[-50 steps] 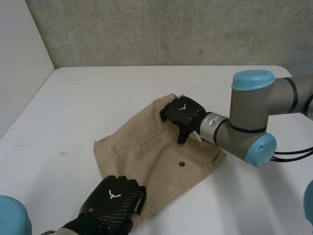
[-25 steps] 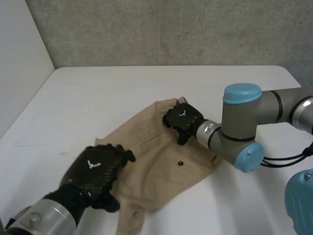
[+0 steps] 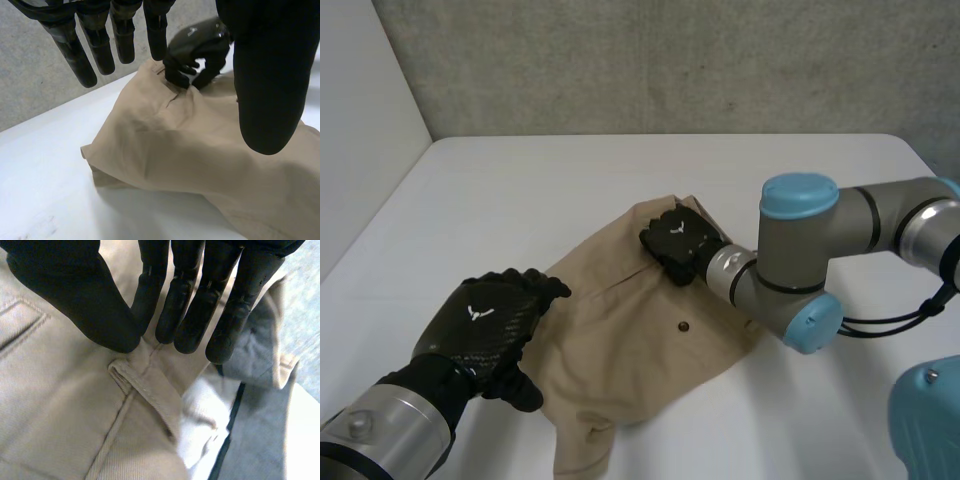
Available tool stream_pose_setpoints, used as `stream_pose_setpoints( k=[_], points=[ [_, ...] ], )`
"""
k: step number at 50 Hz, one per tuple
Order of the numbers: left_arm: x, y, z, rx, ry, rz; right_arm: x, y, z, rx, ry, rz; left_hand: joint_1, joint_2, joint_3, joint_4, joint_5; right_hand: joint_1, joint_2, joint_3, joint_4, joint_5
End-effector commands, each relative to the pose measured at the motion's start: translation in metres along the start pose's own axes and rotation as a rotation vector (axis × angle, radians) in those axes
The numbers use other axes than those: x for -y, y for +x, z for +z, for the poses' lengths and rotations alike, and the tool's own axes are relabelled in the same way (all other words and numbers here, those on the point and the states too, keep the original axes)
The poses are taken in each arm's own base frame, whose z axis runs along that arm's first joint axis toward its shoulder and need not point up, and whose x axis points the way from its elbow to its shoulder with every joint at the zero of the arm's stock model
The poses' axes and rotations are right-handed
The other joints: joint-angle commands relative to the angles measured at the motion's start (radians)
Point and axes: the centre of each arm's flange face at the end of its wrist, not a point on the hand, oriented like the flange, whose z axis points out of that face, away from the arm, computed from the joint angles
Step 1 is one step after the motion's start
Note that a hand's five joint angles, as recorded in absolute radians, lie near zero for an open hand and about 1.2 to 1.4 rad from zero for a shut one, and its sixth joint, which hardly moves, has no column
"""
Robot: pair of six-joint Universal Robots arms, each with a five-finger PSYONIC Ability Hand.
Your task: Fold the shorts.
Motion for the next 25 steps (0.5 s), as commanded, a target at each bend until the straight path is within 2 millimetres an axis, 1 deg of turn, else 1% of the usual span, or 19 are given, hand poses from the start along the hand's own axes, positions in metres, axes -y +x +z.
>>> stream_pose_setpoints(
  k=[1, 2, 4, 9, 10, 13, 14, 16, 17, 18, 19, 25],
  points=[
    [0.004, -0.001, 0.001, 0.004, 0.015, 0.0, 0.054, 0.018, -0.022, -0.051, 0.124, 0.081, -0.016, -0.003, -0.007, -0.004, 0.005, 0.422, 0.224, 0.22, 0.208, 0.248],
    [0.004, -0.001, 0.001, 0.004, 0.015, 0.0, 0.059, 0.021, -0.027, -0.062, 0.134, 0.088, -0.016, -0.003, -0.007, -0.004, 0.005, 0.422, 0.224, 0.22, 0.208, 0.248],
    [0.007, -0.001, 0.002, 0.006, 0.027, -0.001, 0.063, 0.024, -0.032, -0.073, 0.137, 0.088, -0.013, 0.0, -0.004, -0.001, 0.008, 0.422, 0.224, 0.22, 0.208, 0.248],
    [0.009, -0.006, 0.006, 0.025, 0.042, -0.017, 0.076, 0.026, -0.05, -0.094, 0.128, 0.076, -0.072, -0.058, -0.062, -0.06, -0.05, 0.422, 0.224, 0.22, 0.208, 0.248],
    [0.01, -0.01, 0.01, 0.042, 0.045, -0.021, 0.078, 0.026, -0.058, -0.106, 0.103, 0.074, -0.078, -0.064, -0.068, -0.066, -0.056, 0.422, 0.224, 0.22, 0.208, 0.248],
    [0.01, -0.016, 0.015, 0.072, 0.048, -0.031, 0.075, 0.03, -0.074, -0.136, 0.035, 0.077, -0.078, -0.064, -0.068, -0.066, -0.056, 0.422, 0.224, 0.22, 0.208, 0.248],
    [0.008, -0.019, 0.019, 0.091, 0.043, -0.034, 0.072, 0.037, -0.085, -0.163, -0.016, 0.07, -0.078, -0.064, -0.068, -0.066, -0.056, 0.422, 0.224, 0.22, 0.208, 0.248],
    [0.004, -0.022, 0.024, 0.104, 0.025, -0.037, 0.066, 0.043, -0.096, -0.187, -0.069, 0.066, -0.078, -0.064, -0.068, -0.066, -0.056, 0.422, 0.224, 0.22, 0.208, 0.248],
    [0.001, -0.022, 0.026, 0.109, 0.012, -0.037, 0.064, 0.043, -0.101, -0.188, -0.09, 0.071, -0.078, -0.064, -0.068, -0.066, -0.056, 0.422, 0.224, 0.22, 0.208, 0.248],
    [-0.003, -0.023, 0.028, 0.119, -0.007, -0.036, 0.057, 0.043, -0.11, -0.186, -0.13, 0.085, -0.075, -0.061, -0.066, -0.063, -0.053, 0.422, 0.224, 0.22, 0.208, 0.248],
    [-0.005, -0.024, 0.029, 0.124, -0.017, -0.037, 0.055, 0.041, -0.114, -0.185, -0.143, 0.091, -0.075, -0.061, -0.066, -0.063, -0.053, 0.422, 0.224, 0.22, 0.208, 0.248],
    [-0.014, -0.03, 0.034, 0.178, -0.064, -0.041, 0.051, 0.037, -0.138, -0.214, -0.161, 0.098, -0.063, -0.049, -0.054, -0.051, -0.042, 0.422, 0.224, 0.22, 0.208, 0.248]
  ],
)
